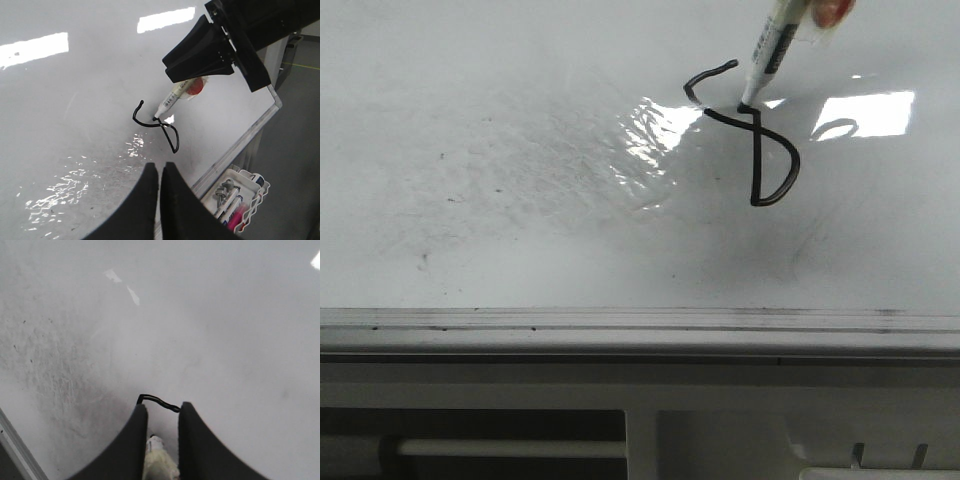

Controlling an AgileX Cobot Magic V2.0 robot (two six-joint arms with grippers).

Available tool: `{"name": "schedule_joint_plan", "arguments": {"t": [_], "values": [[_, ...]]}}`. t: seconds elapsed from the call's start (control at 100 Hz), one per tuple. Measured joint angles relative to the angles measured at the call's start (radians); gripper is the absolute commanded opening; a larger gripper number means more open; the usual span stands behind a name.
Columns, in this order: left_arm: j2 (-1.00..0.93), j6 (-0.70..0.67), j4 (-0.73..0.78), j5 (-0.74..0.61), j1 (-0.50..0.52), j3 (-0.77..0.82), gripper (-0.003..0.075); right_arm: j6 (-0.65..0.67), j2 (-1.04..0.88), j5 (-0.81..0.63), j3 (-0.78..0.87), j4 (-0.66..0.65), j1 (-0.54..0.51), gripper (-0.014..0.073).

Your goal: Write number 8 on whiteboard

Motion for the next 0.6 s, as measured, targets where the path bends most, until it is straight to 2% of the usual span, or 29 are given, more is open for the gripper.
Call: {"name": "schedule_joint_plan", "arguments": {"t": [0.6], "values": [[0.0, 0.0, 0.0, 0.018, 0.0, 0.0, -0.002, 0.009, 0.011, -0.051, -0.014, -0.019, -0.017, -0.0042]]}}
